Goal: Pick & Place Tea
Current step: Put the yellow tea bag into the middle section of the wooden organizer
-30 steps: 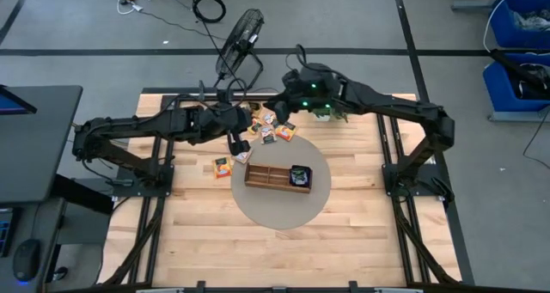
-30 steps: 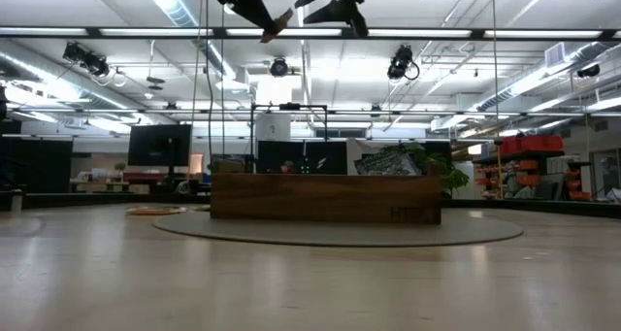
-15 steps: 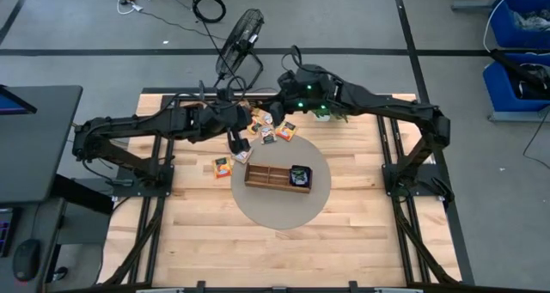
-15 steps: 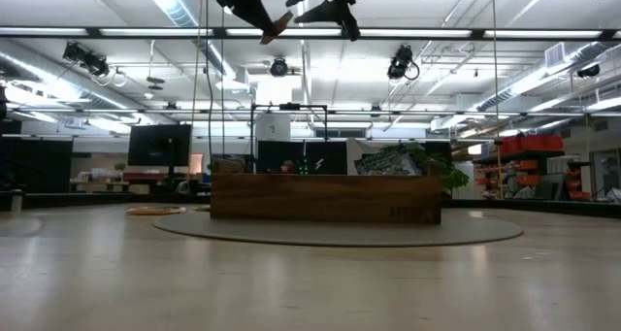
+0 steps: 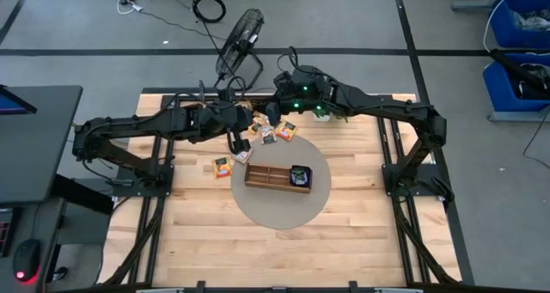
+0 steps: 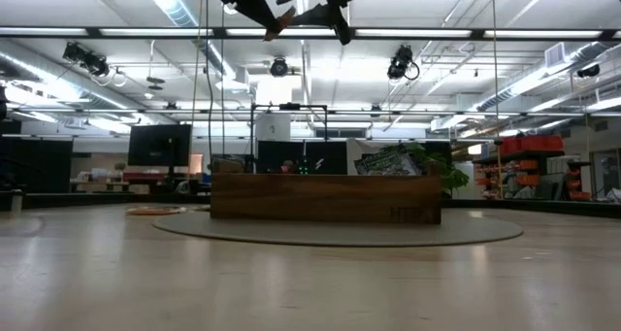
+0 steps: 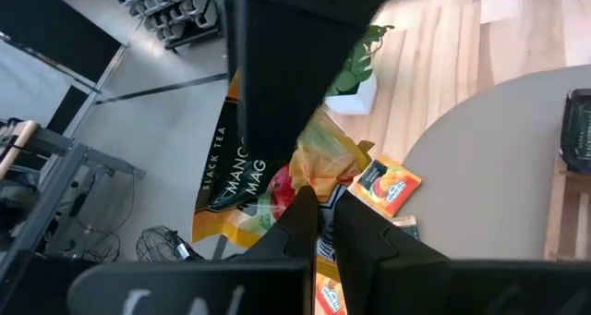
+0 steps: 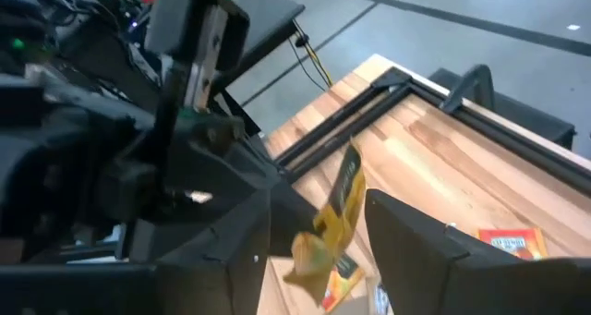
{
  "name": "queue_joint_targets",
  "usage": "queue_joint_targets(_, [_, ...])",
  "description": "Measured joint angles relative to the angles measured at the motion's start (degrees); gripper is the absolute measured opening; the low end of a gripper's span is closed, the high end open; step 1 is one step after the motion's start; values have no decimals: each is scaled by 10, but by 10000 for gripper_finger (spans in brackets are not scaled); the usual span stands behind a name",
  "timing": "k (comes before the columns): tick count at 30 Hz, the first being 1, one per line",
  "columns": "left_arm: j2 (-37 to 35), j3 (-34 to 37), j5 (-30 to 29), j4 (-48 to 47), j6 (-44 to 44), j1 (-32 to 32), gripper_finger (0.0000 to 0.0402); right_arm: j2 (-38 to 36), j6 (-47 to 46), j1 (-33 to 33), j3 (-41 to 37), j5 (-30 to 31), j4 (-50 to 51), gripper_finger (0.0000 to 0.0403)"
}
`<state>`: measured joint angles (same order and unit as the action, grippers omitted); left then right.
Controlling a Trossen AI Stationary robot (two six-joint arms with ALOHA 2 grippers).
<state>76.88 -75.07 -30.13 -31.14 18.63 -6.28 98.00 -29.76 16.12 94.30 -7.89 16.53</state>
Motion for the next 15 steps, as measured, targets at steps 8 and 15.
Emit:
queue_joint_targets(8, [0, 0, 1, 1, 0, 0, 23, 0, -3, 0, 0, -6, 1, 84])
queue_joint_targets(15, [0, 0, 1, 1, -3, 0, 23, 0, 13, 0, 0, 1, 3, 9])
